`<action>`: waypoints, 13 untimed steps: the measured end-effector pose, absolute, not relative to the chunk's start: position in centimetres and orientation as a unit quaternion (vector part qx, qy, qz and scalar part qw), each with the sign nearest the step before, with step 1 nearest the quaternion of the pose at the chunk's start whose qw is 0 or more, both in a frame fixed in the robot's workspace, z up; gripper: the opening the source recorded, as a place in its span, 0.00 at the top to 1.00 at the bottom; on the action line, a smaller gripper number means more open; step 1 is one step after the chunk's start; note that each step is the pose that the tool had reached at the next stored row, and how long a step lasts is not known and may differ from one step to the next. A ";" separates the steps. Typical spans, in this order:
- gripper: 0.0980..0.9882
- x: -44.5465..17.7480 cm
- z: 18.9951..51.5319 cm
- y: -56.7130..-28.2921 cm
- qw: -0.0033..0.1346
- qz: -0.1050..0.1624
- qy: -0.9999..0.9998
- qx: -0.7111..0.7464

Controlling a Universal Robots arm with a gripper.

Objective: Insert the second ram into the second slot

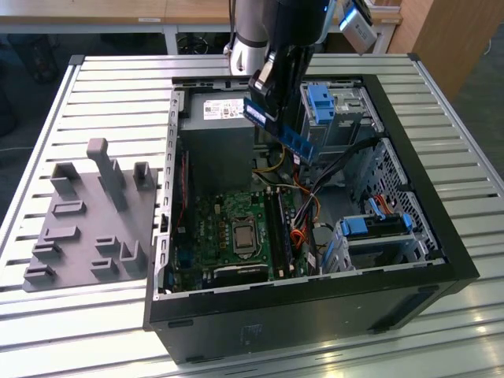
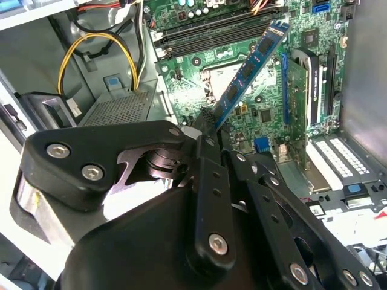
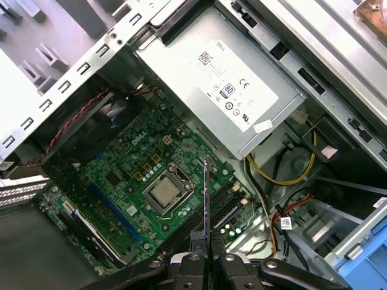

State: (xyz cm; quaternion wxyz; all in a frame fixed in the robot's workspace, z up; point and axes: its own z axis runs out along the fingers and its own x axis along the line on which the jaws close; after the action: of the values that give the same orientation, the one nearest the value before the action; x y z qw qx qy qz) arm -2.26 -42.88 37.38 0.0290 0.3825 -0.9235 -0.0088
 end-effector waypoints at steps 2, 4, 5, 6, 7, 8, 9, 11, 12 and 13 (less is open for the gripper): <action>0.96 -2.3 37.4 -42.9 0.029 -0.009 -0.925 0.379; 0.96 -2.3 37.4 -42.9 0.029 -0.009 -0.927 0.375; 0.96 -2.3 37.4 -42.9 0.029 -0.009 -0.927 0.373; 0.96 -2.3 37.4 -42.9 0.029 -0.009 -0.928 0.371; 0.96 -2.3 37.4 -42.9 0.029 -0.009 -0.929 0.369; 0.96 -2.3 37.4 -42.9 0.029 -0.009 -0.929 0.368; 0.96 -2.3 37.4 -42.9 0.029 -0.009 -0.930 0.366; 0.96 -2.3 37.4 -42.9 0.029 -0.009 -0.931 0.363; 0.96 -2.3 37.4 -42.9 0.029 -0.010 -0.932 0.361; 0.96 -2.3 37.4 -42.9 0.029 -0.010 -0.933 0.360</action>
State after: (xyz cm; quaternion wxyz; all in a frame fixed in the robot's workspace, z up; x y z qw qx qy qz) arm -2.26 -42.88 37.38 0.0288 0.3596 -0.9326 -0.0095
